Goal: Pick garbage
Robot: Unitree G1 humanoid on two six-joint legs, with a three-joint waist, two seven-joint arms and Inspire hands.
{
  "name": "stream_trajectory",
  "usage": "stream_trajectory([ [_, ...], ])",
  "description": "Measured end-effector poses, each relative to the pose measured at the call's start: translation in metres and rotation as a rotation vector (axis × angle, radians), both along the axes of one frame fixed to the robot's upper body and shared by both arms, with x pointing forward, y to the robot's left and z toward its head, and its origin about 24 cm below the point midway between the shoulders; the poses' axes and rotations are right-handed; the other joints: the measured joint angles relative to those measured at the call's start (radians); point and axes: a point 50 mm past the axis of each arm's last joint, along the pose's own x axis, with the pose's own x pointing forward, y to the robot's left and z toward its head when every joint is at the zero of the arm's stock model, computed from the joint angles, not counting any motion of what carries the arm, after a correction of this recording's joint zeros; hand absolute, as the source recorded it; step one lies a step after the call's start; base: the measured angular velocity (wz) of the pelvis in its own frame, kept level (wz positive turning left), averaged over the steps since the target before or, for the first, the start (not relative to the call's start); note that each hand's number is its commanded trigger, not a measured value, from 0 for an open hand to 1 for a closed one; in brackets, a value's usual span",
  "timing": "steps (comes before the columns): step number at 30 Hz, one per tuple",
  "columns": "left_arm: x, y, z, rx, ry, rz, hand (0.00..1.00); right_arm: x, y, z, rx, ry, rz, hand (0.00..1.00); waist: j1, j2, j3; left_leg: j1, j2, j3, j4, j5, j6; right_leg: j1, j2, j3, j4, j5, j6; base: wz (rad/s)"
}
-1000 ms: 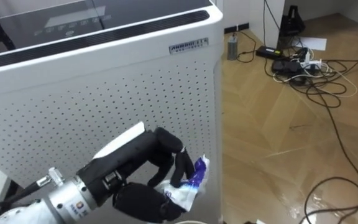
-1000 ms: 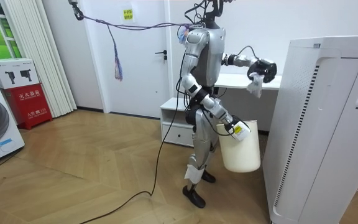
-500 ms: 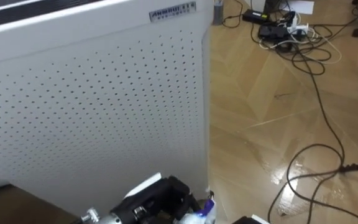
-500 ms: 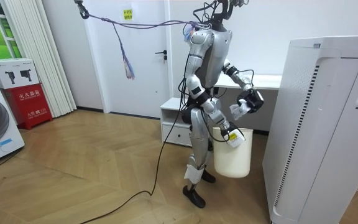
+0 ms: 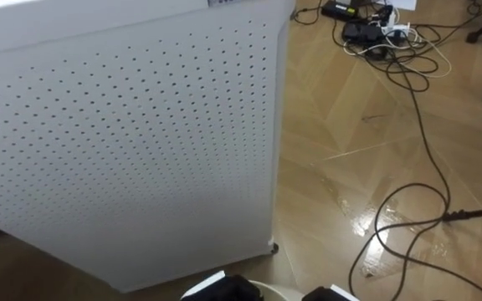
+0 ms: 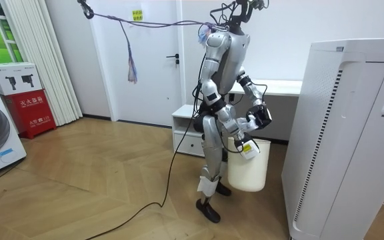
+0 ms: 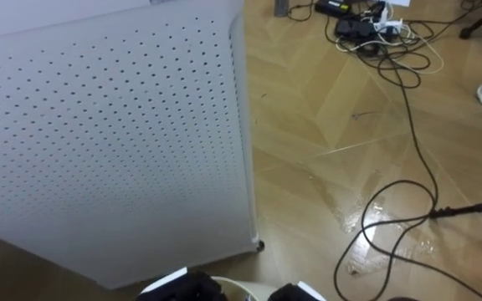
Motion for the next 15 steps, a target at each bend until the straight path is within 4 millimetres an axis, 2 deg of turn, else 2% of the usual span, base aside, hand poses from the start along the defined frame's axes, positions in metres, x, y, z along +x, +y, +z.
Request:
stream_trajectory([
  [5,-0.004,-0.001,-0.007,0.000,0.037,0.001,0.00,0.002,0.001,0.001,0.003,-0.005,0.004,1.00,0.000,0.000,-0.0001,-0.007,0.000,0.008,0.002,0.000,0.000,-0.015,0.002,0.014,0.010,0.000,0.000,-0.07],
  [15,-0.011,0.005,-0.022,0.027,0.109,0.019,0.00,0.002,-0.002,0.001,-0.005,-0.003,0.004,1.00,0.002,0.001,-0.0006,-0.008,0.000,0.009,0.012,0.000,0.000,-0.015,0.008,0.016,0.016,0.000,0.000,0.00],
])
